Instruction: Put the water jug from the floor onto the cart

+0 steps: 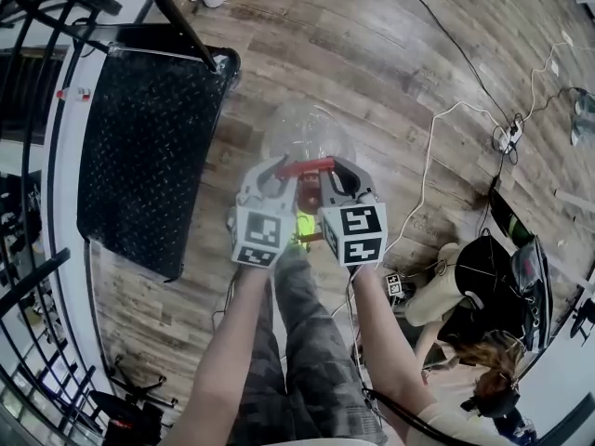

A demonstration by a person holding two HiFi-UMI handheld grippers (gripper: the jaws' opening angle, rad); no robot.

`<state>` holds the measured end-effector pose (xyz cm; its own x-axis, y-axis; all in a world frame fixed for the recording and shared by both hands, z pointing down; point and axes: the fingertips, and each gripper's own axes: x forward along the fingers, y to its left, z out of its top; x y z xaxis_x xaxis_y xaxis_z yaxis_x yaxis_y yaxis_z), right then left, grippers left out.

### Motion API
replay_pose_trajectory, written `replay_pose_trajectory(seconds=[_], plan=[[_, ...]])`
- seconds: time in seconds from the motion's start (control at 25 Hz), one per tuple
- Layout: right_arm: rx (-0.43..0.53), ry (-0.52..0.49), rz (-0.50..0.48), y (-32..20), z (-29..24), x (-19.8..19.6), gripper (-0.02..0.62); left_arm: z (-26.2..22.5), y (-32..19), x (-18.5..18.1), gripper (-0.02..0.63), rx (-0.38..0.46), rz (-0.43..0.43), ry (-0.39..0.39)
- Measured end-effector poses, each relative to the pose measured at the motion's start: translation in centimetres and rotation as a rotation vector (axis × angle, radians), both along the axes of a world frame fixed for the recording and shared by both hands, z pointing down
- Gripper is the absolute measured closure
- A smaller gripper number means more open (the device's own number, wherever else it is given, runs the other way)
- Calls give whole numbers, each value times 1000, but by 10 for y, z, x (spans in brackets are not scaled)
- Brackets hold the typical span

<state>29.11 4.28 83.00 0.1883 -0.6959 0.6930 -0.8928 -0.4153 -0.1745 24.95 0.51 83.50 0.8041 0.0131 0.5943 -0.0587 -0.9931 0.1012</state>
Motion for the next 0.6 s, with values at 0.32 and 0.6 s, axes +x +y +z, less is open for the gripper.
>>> replay_pose_trajectory(seconds=[0.32,0.6], plan=[[48,31,2,-22,-53,14,560,-57,-23,14,540,79,13,38],[79,39,-1,-40,-96,9,560,-100,-41,9,540,104,23,53]])
